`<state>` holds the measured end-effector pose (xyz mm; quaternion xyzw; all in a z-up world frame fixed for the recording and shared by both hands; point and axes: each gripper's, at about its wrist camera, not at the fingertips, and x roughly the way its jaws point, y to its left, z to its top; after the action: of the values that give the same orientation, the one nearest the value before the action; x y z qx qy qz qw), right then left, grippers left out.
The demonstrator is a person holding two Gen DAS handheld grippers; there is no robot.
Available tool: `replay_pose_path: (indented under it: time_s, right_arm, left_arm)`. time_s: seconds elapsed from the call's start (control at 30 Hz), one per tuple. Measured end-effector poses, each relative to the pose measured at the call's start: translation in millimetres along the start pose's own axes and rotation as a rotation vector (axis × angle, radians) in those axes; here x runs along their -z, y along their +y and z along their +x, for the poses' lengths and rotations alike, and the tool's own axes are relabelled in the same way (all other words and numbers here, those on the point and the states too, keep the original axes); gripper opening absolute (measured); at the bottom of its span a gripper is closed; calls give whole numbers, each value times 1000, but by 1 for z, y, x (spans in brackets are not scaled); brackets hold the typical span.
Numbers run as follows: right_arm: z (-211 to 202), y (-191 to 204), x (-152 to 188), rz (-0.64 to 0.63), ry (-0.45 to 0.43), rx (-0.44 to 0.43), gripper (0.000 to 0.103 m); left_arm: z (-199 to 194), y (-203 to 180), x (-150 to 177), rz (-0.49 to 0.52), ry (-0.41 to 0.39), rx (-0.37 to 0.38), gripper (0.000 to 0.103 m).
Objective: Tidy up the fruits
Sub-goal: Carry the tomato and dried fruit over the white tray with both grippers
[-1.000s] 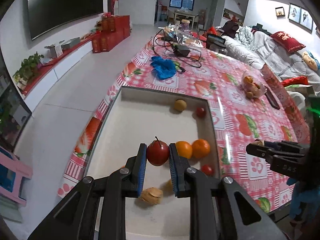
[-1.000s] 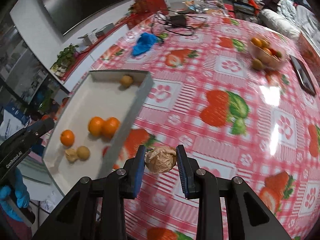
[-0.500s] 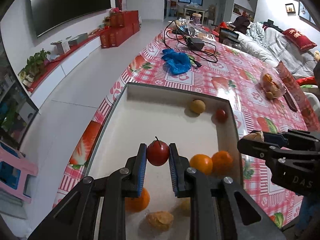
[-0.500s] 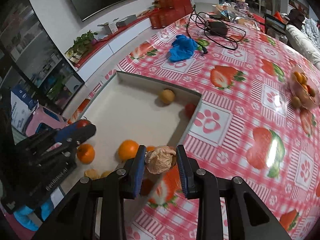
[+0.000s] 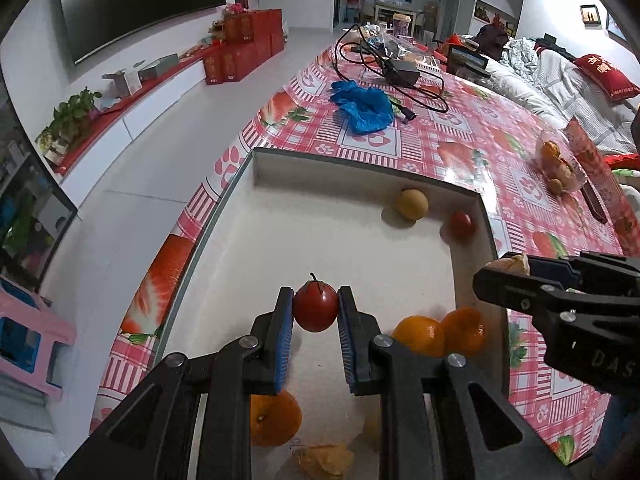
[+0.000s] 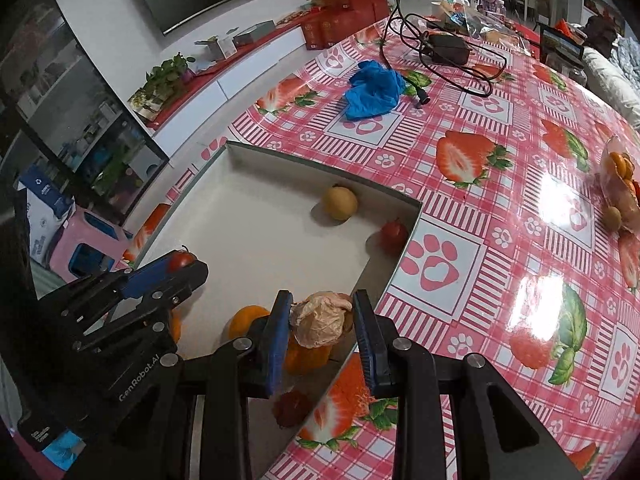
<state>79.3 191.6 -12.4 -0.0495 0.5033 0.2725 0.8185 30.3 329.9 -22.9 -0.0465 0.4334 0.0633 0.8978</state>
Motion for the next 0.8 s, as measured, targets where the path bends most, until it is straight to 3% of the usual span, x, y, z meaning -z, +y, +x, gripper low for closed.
replay_pose_path:
  time_s: [0.8]
  right_arm:
    - [1, 4, 1, -6, -1, 2, 32]
  left_arm:
    - [4, -3, 3, 10, 9, -2, 24]
